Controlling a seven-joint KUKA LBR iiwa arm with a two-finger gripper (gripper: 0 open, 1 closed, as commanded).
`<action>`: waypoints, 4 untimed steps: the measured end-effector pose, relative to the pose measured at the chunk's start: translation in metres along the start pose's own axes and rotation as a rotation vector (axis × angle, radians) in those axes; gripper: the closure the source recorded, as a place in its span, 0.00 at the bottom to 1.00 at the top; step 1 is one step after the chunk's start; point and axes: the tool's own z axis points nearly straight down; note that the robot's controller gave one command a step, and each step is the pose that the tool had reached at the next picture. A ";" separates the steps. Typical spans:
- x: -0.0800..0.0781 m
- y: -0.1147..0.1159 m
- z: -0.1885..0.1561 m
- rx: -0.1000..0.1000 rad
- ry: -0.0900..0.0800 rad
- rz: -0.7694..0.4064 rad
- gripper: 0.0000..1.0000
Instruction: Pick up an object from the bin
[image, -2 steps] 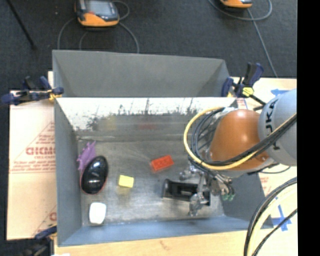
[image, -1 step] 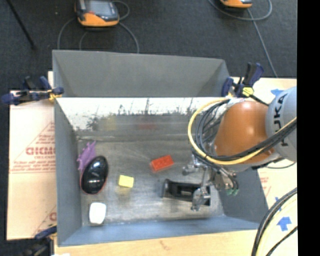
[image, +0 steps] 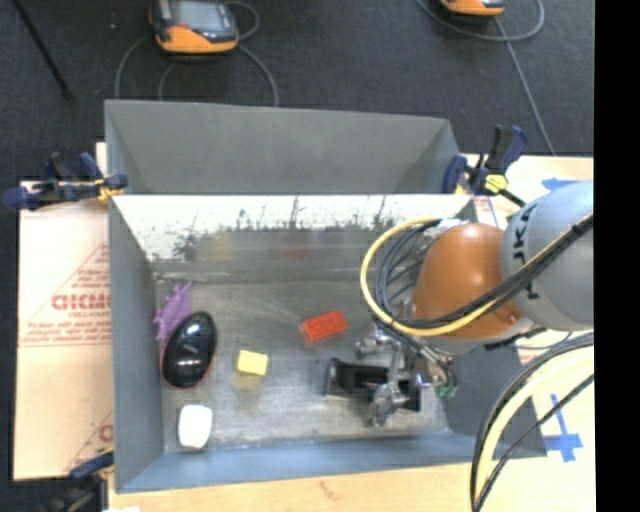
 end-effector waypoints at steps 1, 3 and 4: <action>0.008 -0.002 0.003 -0.002 0.003 0.111 1.00; 0.009 -0.002 -0.001 -0.002 0.007 0.111 1.00; 0.011 -0.002 -0.015 -0.002 0.011 0.111 1.00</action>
Offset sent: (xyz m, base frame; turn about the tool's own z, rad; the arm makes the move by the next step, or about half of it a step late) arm 0.0000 0.0000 0.0000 0.0000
